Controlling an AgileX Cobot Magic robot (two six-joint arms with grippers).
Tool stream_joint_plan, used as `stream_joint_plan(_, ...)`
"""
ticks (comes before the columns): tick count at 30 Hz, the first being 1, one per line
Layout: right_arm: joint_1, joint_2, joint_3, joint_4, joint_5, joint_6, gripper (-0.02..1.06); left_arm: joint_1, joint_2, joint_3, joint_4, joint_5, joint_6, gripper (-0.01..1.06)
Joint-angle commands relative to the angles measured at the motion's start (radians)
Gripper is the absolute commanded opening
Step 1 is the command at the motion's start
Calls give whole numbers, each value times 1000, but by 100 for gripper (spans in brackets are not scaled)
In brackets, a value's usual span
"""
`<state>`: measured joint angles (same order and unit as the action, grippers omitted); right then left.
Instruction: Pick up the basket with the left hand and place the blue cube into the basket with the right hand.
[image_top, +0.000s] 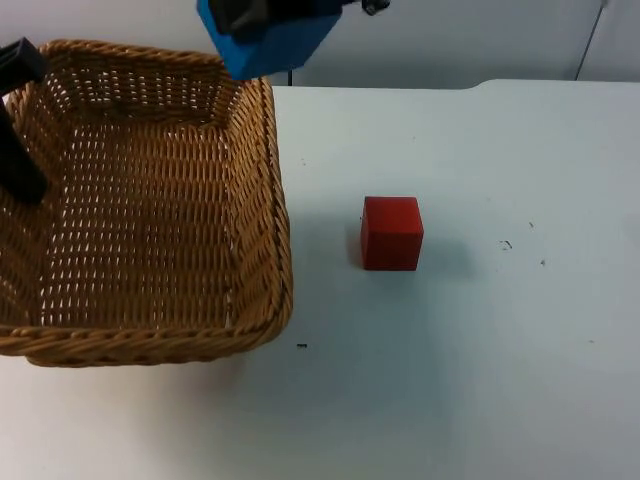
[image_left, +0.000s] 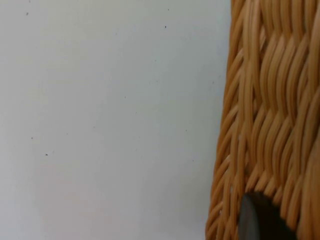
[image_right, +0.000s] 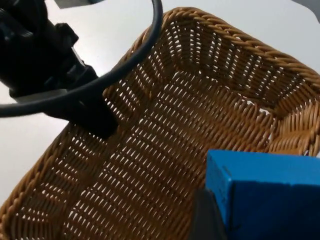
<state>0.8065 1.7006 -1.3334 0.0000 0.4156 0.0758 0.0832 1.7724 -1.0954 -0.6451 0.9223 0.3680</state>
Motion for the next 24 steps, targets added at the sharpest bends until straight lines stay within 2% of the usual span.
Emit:
stream_joint_plan(1, 4, 26, -7, 0, -57, -5, 0, 3, -4, -10, -32, 15, 15, 0)
stream_joint_plan(6, 4, 86, -7, 6, -140, -5, 0, 3, -4, -10, -32, 15, 18, 0)
stream_joint_plan(11, 4, 152, -36, 26, -156, -5, 0, 3, -4, -10, -38, 13, 18, 0)
stream_joint_plan(24, 4, 355, -229, 31, -53, -16, 0, 3, -4, -10, -60, 11, 22, 0)
